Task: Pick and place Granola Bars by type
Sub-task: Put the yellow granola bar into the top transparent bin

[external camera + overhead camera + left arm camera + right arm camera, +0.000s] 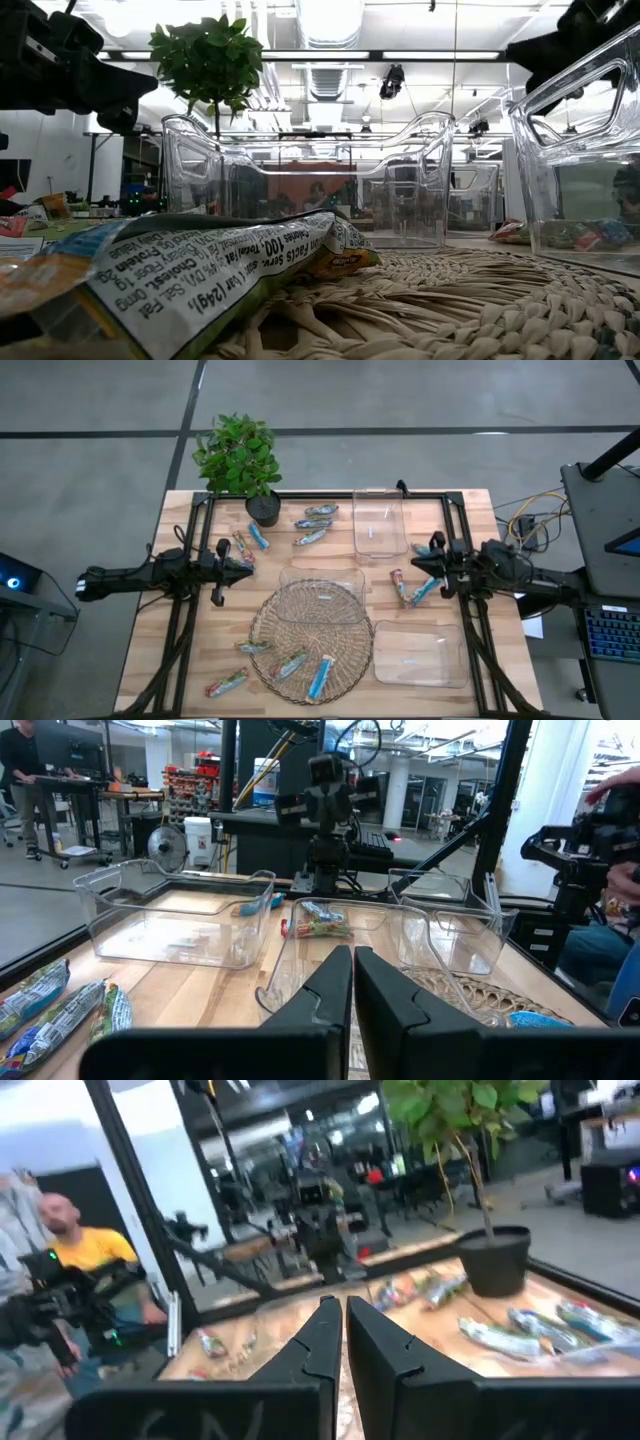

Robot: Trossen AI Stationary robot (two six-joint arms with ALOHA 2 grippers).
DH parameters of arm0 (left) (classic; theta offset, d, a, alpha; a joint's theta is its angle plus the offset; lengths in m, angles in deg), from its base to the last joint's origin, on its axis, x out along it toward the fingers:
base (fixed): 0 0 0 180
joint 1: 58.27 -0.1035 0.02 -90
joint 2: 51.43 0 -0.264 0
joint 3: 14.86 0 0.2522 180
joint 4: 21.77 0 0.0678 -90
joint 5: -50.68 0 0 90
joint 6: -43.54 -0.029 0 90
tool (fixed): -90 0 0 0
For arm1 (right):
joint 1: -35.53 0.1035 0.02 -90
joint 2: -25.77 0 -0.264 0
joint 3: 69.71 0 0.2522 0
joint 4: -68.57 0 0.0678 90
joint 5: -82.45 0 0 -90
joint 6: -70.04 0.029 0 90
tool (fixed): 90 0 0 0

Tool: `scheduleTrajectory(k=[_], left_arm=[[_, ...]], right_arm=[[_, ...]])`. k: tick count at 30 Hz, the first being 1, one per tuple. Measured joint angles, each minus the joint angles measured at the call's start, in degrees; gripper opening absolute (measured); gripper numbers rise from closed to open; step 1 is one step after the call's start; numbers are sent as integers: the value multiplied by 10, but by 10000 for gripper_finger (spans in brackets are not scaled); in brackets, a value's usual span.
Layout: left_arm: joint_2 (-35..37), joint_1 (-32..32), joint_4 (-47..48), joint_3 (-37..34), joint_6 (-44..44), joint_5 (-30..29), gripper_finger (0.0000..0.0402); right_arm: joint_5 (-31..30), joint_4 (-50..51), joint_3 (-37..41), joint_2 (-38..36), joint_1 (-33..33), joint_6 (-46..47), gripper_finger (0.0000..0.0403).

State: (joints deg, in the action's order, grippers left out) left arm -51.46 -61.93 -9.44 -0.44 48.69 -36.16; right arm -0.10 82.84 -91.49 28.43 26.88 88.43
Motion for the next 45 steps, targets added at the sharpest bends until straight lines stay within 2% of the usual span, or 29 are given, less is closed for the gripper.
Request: scheduleTrajectory(k=[8,18,24,28,38,42,45], left_arm=[[0,0,0,0,0,0,0],[0,0,0,0,0,0,0],[0,0,0,0,0,0,0],[0,0,0,0,0,0,0],[0,0,0,0,0,0,0],[0,0,0,0,0,0,0],[0,0,0,0,0,0,0]], right_arm=[[-9,88,-118,84,0,-47,24],[-16,140,-259,206,0,-34,147],[-46,227,-358,265,0,-47,192],[-79,286,-427,298,0,-51,201],[-95,416,-572,386,0,1,200],[-133,472,-620,424,0,-2,200],[-187,517,-647,449,0,-5,200]])
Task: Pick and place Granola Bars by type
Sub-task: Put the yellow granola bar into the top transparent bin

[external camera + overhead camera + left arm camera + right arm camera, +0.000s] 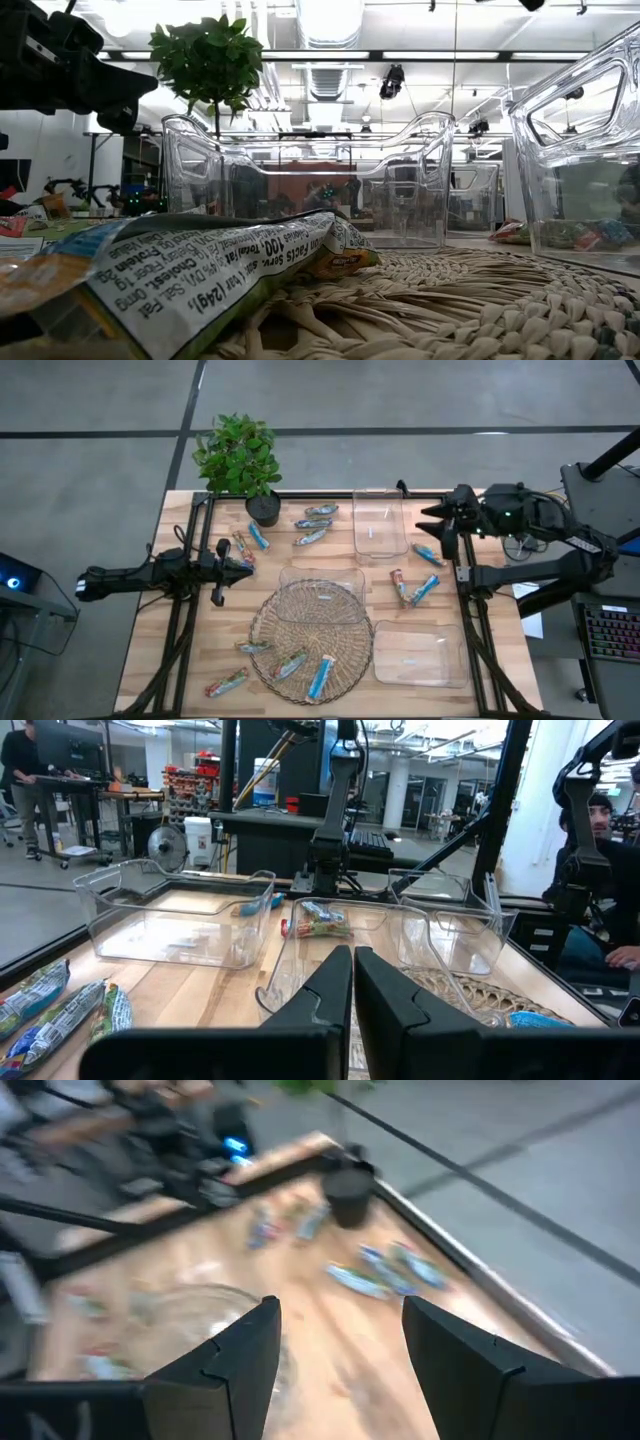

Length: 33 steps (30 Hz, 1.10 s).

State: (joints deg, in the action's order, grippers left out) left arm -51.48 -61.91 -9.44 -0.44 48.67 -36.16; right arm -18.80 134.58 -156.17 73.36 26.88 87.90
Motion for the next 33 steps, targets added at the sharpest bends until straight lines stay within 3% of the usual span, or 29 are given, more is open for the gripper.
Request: scheduleTrajectory(k=[5,9,23,33], left_arm=[[0,0,0,0,0,0,0],[0,0,0,0,0,0,0],[0,0,0,0,0,0,0],[0,0,0,0,0,0,0]], right_arm=[[-114,97,-35,47,0,37,201],[-158,154,-44,80,-4,71,201],[-153,273,-14,171,-133,168,201],[-87,287,34,203,-201,119,201]])
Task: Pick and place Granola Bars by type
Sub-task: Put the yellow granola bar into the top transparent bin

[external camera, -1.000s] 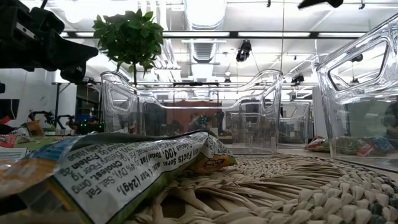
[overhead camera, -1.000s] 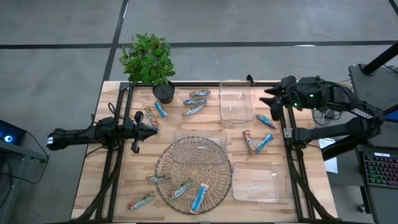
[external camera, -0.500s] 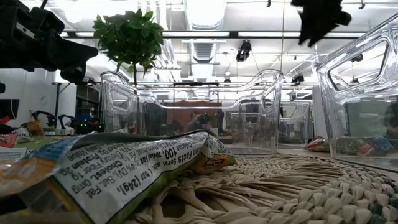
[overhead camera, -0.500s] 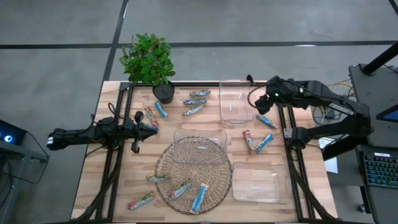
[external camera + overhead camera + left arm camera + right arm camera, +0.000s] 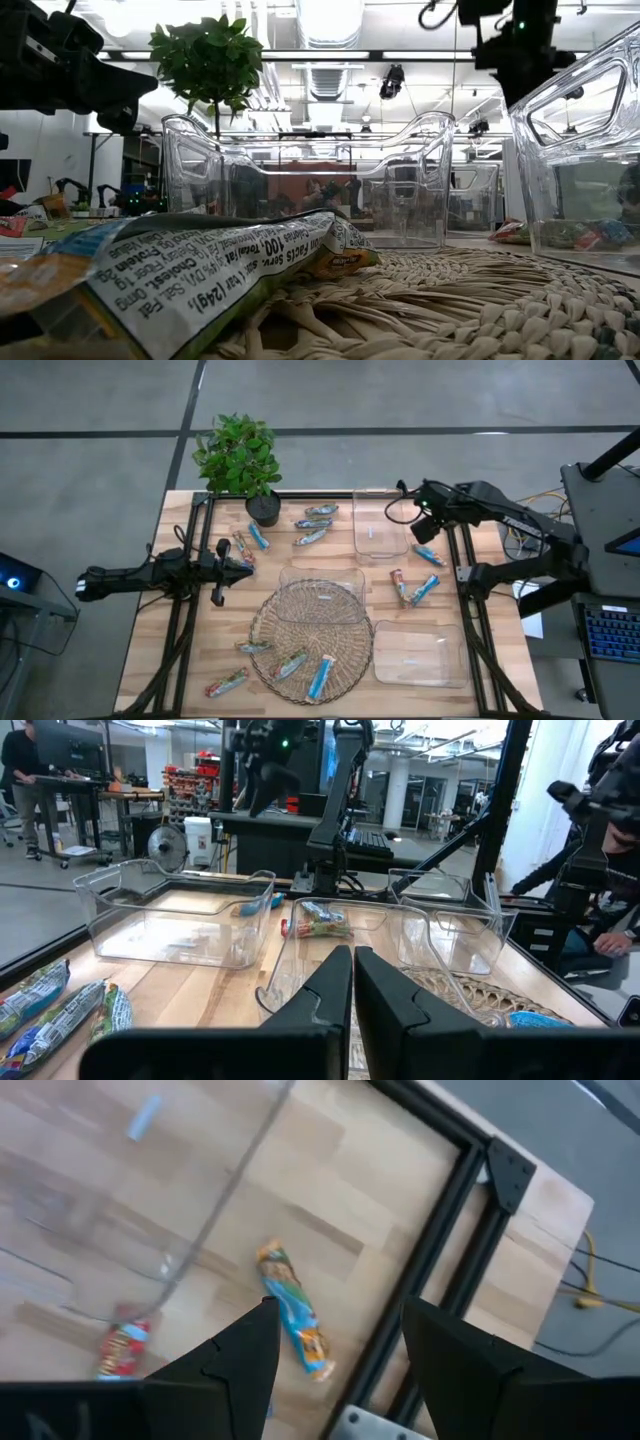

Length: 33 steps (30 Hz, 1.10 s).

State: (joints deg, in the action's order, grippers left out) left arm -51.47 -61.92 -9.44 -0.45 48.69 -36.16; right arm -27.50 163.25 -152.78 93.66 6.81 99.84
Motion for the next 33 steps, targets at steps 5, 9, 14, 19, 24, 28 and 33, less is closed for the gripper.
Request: scheduleTrajectory(k=[5,9,14,19,24,28,33], left_arm=[[0,0,0,0,0,0,0],[0,0,0,0,0,0,0],[0,0,0,0,0,0,0],[0,0,0,0,0,0,0],[0,0,0,0,0,0,0],[0,0,0,0,0,0,0],[0,0,0,0,0,0,0]], right_arm=[[5,-3,32,14,-18,-32,201],[5,-16,64,26,-27,-58,201],[6,-58,103,40,-29,-94,201],[17,-97,137,52,-30,-118,201],[35,-120,176,54,-30,-116,201],[35,-128,212,51,-36,-105,201],[36,-138,257,49,-40,-99,201]])
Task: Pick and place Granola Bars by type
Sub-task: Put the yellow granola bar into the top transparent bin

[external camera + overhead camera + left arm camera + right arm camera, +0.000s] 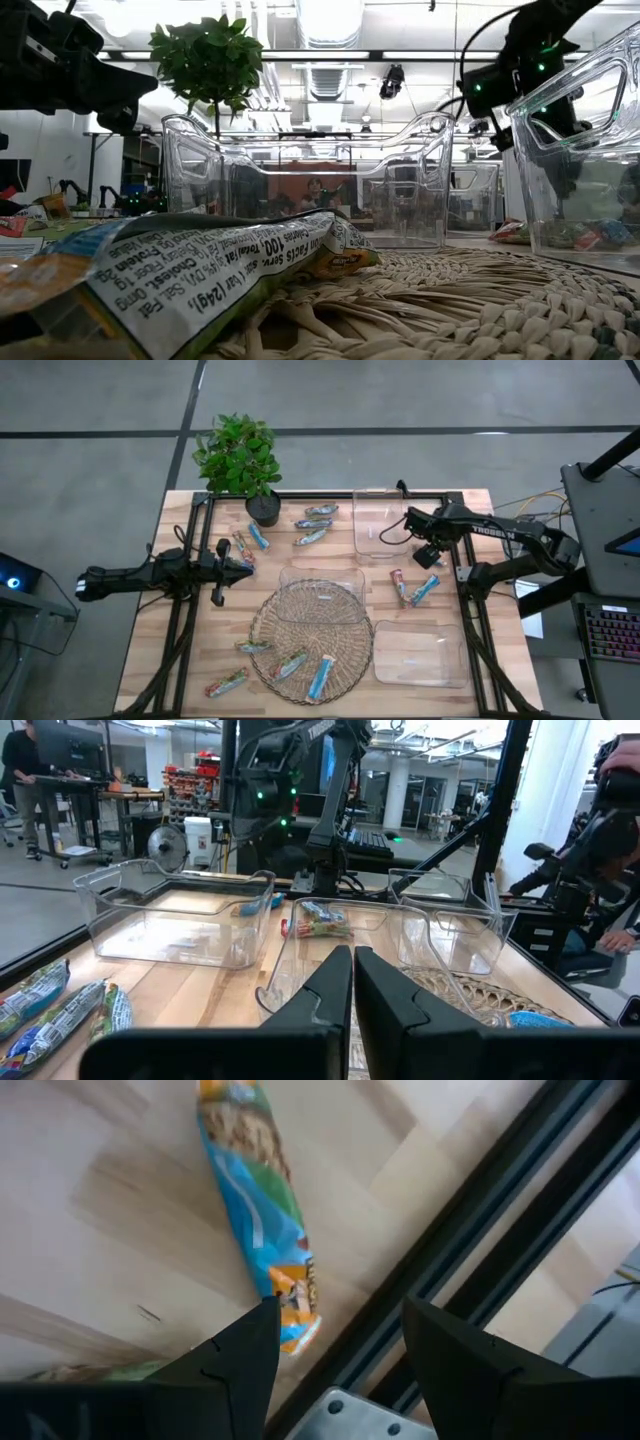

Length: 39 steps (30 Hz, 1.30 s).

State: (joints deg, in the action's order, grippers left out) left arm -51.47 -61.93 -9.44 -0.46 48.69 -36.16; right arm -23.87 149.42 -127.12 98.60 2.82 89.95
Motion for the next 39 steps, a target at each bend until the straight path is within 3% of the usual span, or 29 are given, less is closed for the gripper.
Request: scheduleTrajectory(k=[12,30,39], left_arm=[[0,0,0,0,0,0,0],[0,0,0,0,0,0,0],[0,0,0,0,0,0,0]], right_arm=[[35,-41,24,3,-7,53,201],[31,-92,40,79,-42,89,201],[58,-111,47,100,-51,105,193]])
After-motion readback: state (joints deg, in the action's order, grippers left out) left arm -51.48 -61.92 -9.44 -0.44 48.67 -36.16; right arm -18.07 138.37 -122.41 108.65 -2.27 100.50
